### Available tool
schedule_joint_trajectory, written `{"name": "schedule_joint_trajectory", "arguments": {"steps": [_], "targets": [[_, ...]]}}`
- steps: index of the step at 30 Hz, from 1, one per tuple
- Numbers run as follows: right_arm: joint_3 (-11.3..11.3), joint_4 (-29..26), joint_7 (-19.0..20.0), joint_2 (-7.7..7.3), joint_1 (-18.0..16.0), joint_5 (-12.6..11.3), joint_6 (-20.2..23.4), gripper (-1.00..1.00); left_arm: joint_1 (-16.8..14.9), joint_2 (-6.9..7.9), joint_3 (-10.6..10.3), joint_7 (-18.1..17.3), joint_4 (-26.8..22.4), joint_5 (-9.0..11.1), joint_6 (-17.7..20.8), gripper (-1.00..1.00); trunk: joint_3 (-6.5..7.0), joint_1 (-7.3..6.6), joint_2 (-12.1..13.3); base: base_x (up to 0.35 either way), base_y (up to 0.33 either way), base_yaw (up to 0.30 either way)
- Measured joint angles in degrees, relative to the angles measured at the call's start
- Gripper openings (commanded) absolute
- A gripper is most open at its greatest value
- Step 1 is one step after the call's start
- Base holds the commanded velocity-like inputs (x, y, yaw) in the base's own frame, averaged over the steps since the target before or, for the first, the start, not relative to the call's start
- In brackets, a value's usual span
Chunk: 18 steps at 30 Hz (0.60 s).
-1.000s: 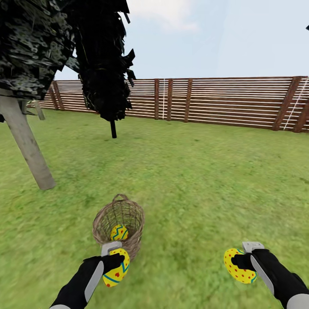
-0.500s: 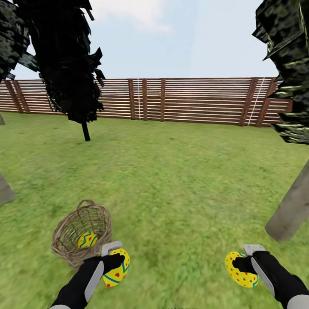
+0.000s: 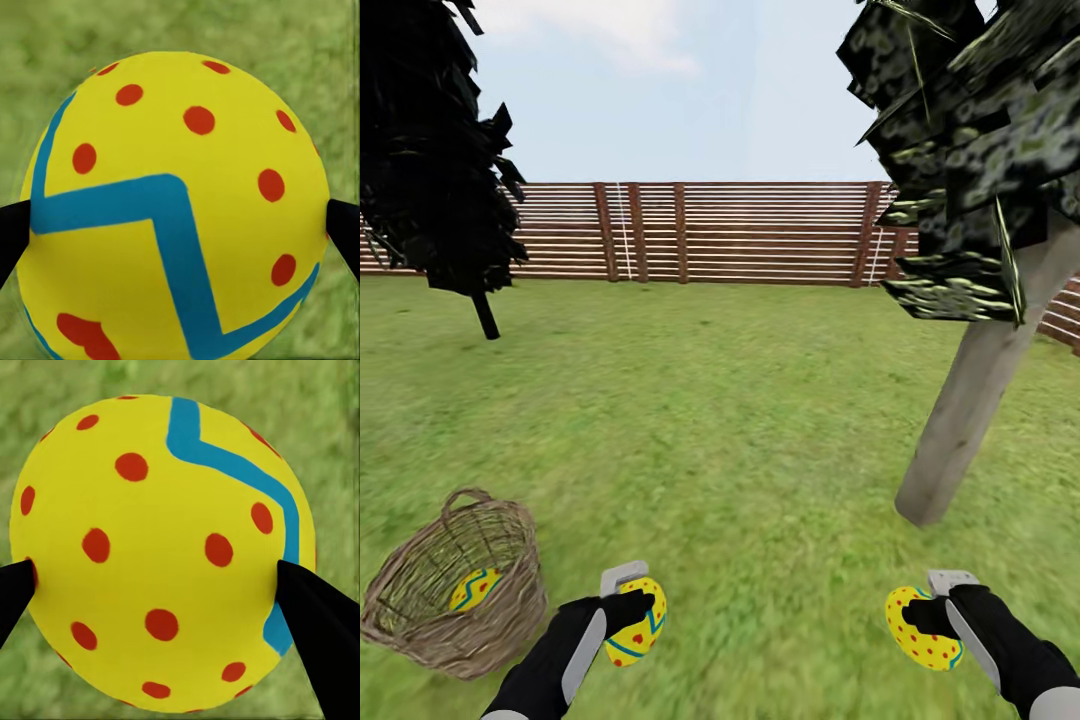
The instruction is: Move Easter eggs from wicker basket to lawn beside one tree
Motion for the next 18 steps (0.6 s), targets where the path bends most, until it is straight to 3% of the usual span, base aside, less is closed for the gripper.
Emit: {"name": "schedule_joint_trajectory", "arguments": {"steps": [6,18], "targets": [[0.00,0.00,0.00,-0.01,0.01,0.00,0.00,-1.00,0.00,-0.02,0.00,0.00,0.00,0.00,0.00,-1.00,0.00,0.00,0.00,0.000,-0.280,-0.300],[0.01,0.01,0.01,-0.01,-0.01,0.00,-0.03,-1.00,0.00,-0.03,0.01,-0.03,0.01,-0.01,0.02,-1.00,0.00,0.00,0.00,0.000,-0.081,-0.300]]}}
